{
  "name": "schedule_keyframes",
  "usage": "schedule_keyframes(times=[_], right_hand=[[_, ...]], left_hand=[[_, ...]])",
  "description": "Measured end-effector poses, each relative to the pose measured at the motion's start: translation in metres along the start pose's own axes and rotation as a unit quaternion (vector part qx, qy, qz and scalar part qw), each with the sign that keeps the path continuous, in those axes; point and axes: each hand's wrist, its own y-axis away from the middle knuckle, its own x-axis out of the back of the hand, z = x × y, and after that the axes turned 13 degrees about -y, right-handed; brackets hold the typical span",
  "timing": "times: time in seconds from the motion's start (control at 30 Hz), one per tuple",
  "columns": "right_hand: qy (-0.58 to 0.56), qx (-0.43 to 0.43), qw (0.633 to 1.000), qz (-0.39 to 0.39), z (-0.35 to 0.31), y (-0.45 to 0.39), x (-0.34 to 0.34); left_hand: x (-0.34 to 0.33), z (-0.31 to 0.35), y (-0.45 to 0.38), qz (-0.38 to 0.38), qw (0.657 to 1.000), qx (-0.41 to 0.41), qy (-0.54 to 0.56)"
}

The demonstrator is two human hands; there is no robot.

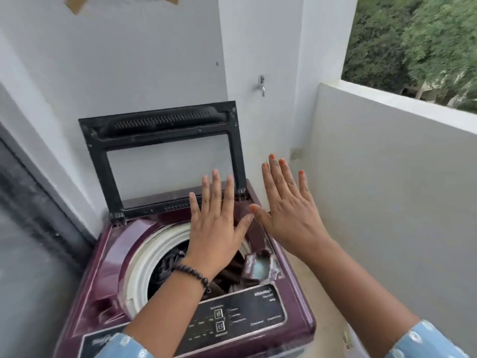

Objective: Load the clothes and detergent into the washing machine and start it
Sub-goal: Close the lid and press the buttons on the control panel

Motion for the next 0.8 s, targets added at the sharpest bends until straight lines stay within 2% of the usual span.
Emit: schedule_keyframes(times=[0.2, 0.33, 0.6, 0.8], right_hand=[[-0.001, 0.029, 0.999, -0.025, -0.062, -0.029, -0.060], [-0.022, 0.051, 0.997, -0.047, -0.088, -0.041, -0.083], [-0.017, 0.078, 0.994, -0.071, -0.092, -0.066, -0.124], [-0.045, 0.094, 0.992, -0.075, -0.088, -0.121, -0.139]], left_hand=[[-0.014, -0.083, 0.016, -0.008, 0.999, 0.046, -0.016], [-0.026, -0.115, 0.025, -0.020, 0.997, 0.071, -0.013], [-0.051, -0.146, 0.024, -0.033, 0.994, 0.098, -0.024], [-0.057, -0.170, -0.021, -0.038, 0.992, 0.114, -0.036]])
